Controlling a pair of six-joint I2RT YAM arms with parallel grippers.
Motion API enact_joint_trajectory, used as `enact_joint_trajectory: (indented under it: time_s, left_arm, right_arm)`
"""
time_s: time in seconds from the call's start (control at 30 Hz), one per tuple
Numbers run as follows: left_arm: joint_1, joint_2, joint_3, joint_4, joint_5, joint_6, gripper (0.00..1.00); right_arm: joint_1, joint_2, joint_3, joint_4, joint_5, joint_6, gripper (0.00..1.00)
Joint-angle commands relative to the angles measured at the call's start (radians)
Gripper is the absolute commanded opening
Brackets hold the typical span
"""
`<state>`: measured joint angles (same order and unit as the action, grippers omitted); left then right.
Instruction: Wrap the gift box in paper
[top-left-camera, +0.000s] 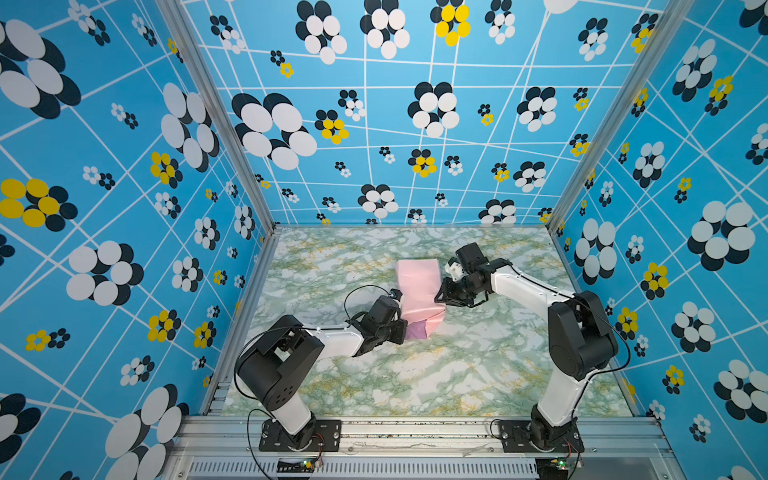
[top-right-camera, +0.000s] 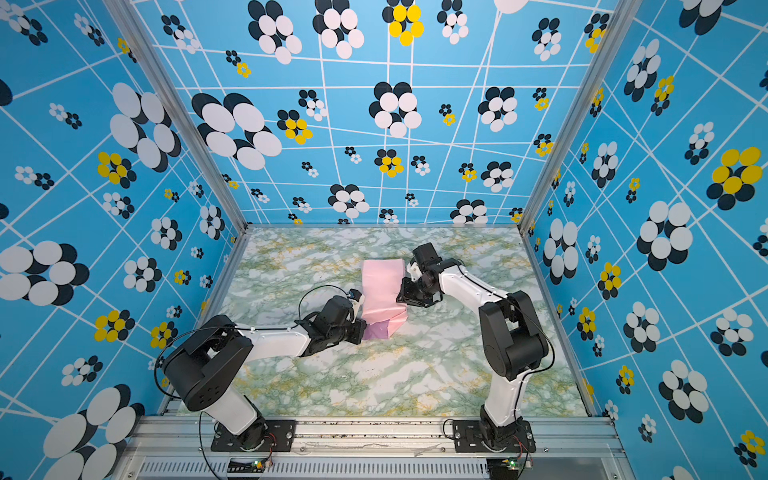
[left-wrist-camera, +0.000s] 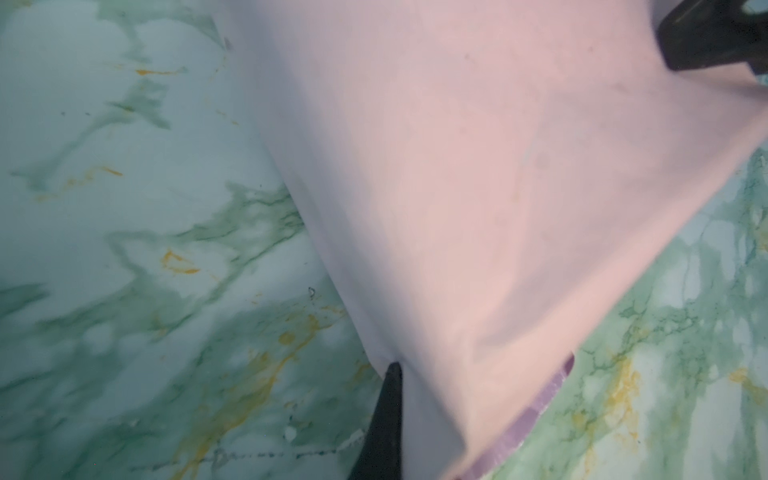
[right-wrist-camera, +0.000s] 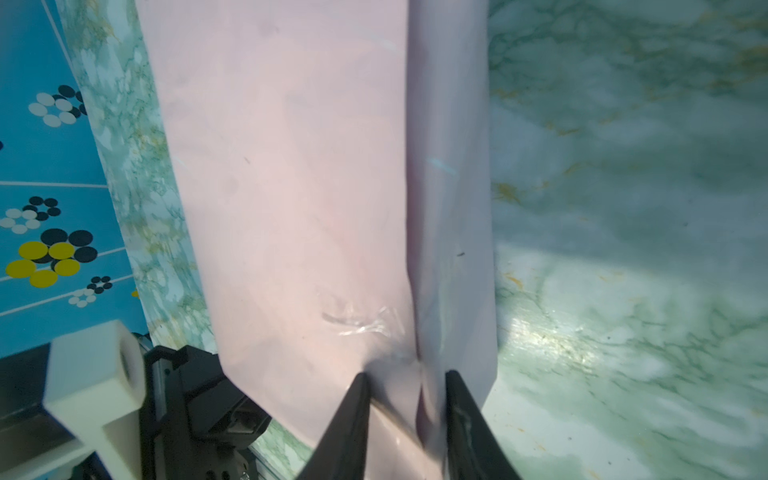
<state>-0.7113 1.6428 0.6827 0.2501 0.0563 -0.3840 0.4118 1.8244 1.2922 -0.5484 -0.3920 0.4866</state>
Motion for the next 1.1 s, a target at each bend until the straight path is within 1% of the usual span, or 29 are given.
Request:
enact_joint_trajectory:
  time_s: [0.0, 0.07, 0.13, 0.17, 0.2, 0.23, 0.27, 0.3, 0.37, 0.43, 0.5, 0.53, 0.6, 0.67, 0.8, 0.93, 1.07]
  left_arm:
    - [-0.015, -0.043, 0.02, -0.04, -0.054, -0.004, 0.0]
    - [-0.016, -0.067, 0.017, -0.049, -0.046, -0.019, 0.0]
    - [-0.013, -0.103, 0.012, -0.07, -0.028, -0.037, 0.26]
    - [-0.013, -0.128, 0.008, -0.088, -0.021, -0.05, 0.34]
    - [-0.01, -0.157, -0.002, -0.106, -0.02, -0.063, 0.39]
    - [-0.009, -0.185, -0.012, -0.12, -0.022, -0.077, 0.42]
    - [-0.006, -0.221, -0.03, -0.127, -0.029, -0.094, 0.48]
    - [-0.004, -0.257, -0.054, -0.13, -0.039, -0.117, 0.48]
    - [0.01, -0.318, -0.095, -0.137, -0.063, -0.164, 0.46]
    - [0.03, -0.353, -0.132, -0.155, -0.09, -0.213, 0.34]
    - [0.047, -0.359, -0.152, -0.166, -0.101, -0.228, 0.22]
    - [0.051, -0.35, -0.153, -0.171, -0.101, -0.225, 0.17]
    - [0.051, -0.31, -0.146, -0.169, -0.079, -0.212, 0.12]
    - [0.049, -0.262, -0.134, -0.152, -0.038, -0.205, 0.1]
    - [0.035, -0.162, -0.09, -0.102, 0.045, -0.189, 0.09]
    - [0.011, -0.087, -0.042, -0.076, 0.103, -0.175, 0.09]
    - [-0.004, -0.037, -0.019, -0.032, 0.135, -0.175, 0.09]
  right_arm:
    - [0.001, 0.02, -0.042, -0.045, 0.054, 0.041, 0.32]
    - [0.001, 0.021, -0.044, -0.044, 0.057, 0.042, 0.31]
    - [0.001, 0.021, -0.044, -0.042, 0.059, 0.038, 0.31]
    - [0.001, 0.022, -0.043, -0.042, 0.058, 0.037, 0.31]
    - [0.0, 0.023, -0.043, -0.039, 0.057, 0.037, 0.31]
    - [0.001, 0.023, -0.042, -0.039, 0.056, 0.035, 0.31]
    - [0.001, 0.025, -0.041, -0.039, 0.053, 0.036, 0.31]
    - [0.001, 0.024, -0.039, -0.038, 0.05, 0.034, 0.31]
    - [0.001, 0.024, -0.038, -0.033, 0.044, 0.033, 0.31]
    - [0.001, 0.025, -0.037, -0.033, 0.044, 0.033, 0.31]
    - [0.001, 0.025, -0.036, -0.031, 0.042, 0.032, 0.31]
    - [0.001, 0.026, -0.037, -0.031, 0.041, 0.031, 0.31]
    - [0.001, 0.028, -0.037, -0.029, 0.038, 0.031, 0.31]
    - [0.0, 0.029, -0.038, -0.029, 0.037, 0.03, 0.31]
    - [0.0, 0.025, -0.045, -0.024, 0.039, 0.032, 0.31]
    - [0.001, 0.023, -0.05, -0.019, 0.035, 0.033, 0.31]
    - [0.001, 0.02, -0.054, -0.014, 0.033, 0.032, 0.3]
